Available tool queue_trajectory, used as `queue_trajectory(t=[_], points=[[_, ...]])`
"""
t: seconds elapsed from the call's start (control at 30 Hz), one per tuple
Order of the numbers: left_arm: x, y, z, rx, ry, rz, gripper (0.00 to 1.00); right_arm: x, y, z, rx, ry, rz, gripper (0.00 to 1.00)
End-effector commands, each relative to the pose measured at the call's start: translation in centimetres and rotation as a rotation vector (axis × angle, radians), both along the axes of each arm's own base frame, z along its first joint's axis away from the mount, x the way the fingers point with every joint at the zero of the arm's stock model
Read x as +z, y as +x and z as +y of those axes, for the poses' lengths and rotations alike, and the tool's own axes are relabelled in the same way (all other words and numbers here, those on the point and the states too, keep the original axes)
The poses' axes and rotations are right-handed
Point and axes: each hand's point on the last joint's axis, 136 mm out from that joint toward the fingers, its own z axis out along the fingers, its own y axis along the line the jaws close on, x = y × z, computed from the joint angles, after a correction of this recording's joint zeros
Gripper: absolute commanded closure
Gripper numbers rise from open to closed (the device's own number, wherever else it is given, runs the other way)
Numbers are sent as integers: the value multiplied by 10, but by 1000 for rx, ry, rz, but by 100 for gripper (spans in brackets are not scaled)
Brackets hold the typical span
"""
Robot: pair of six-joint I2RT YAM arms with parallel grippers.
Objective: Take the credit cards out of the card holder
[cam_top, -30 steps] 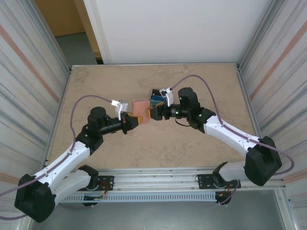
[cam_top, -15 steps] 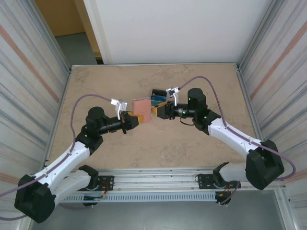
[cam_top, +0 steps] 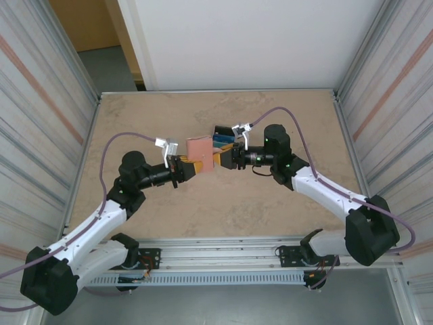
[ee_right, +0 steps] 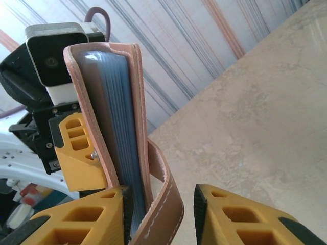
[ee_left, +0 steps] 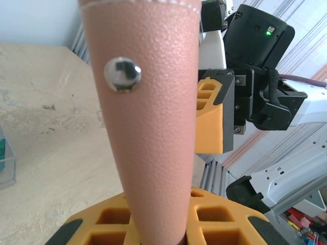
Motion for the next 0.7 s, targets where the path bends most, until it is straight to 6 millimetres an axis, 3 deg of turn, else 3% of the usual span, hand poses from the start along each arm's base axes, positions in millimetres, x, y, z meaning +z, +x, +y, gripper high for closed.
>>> queue_trajectory(t=[0.0, 0.13, 0.4, 0.67], points=[[25, -8, -1, -39, -58, -85, 100, 6, -12, 12, 70, 18, -3, 66], [25, -10, -3, -60, -63, -82, 100, 9, -15, 17, 94, 24, -12, 74], [27, -14, -7, -100, -73, -87, 100, 21, -31, 24, 175, 57, -43, 74], [26, -13, -7, -100, -65, -85, 100, 29, -44, 23, 217, 75, -64, 93]])
